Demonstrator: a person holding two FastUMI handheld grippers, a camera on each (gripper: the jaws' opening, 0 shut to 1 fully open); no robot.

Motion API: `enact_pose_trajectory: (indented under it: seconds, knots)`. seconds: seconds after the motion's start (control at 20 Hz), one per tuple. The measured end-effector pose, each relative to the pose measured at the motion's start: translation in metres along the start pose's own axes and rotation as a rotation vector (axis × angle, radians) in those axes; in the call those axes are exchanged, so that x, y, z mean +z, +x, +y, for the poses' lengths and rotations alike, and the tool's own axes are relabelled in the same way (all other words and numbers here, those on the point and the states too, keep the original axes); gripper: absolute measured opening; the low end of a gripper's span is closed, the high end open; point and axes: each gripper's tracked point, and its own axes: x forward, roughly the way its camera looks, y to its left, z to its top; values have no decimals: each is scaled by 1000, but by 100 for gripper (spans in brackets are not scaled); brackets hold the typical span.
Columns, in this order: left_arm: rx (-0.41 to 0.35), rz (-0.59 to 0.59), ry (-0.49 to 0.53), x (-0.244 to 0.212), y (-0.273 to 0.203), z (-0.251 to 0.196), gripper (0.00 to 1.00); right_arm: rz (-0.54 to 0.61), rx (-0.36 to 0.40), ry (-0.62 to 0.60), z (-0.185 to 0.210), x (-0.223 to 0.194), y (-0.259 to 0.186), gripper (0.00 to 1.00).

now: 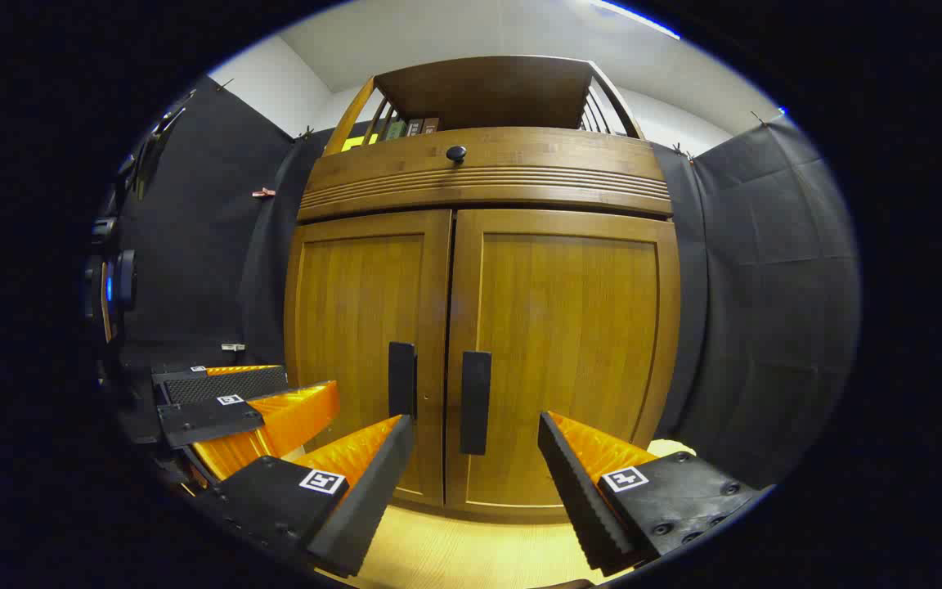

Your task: Open the right door of the double-door shoe cabinet with the right hand, and open the left door with the left hand.

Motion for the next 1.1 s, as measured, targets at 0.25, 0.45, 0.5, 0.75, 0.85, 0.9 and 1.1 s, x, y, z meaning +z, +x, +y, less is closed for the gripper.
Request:
enact_pose_trajectory:
  seconds: [0.25,0.45,0.5,0.75,0.85,0.9,1.1]
  knots:
    - [-19,2,-12,-1,0,-3,88,4,18,-5,4,0,1,98]
    - [-28,0,-13,0,-1,-4,88,10,17,-15,5,-1,2,98]
    - [-31,0,-14,-1,-1,-5,88,10,19,-15,5,-1,3,98]
    - [-44,-3,-12,1,-2,-5,87,17,25,-15,7,-2,5,98]
    - [-45,-6,-13,0,-2,-6,88,22,21,-18,7,-4,6,98]
    - [-48,-5,-17,0,-2,-6,88,22,20,-19,8,-4,6,98]
    - [-48,-6,-21,0,-2,-6,87,28,24,-15,8,-5,9,98]
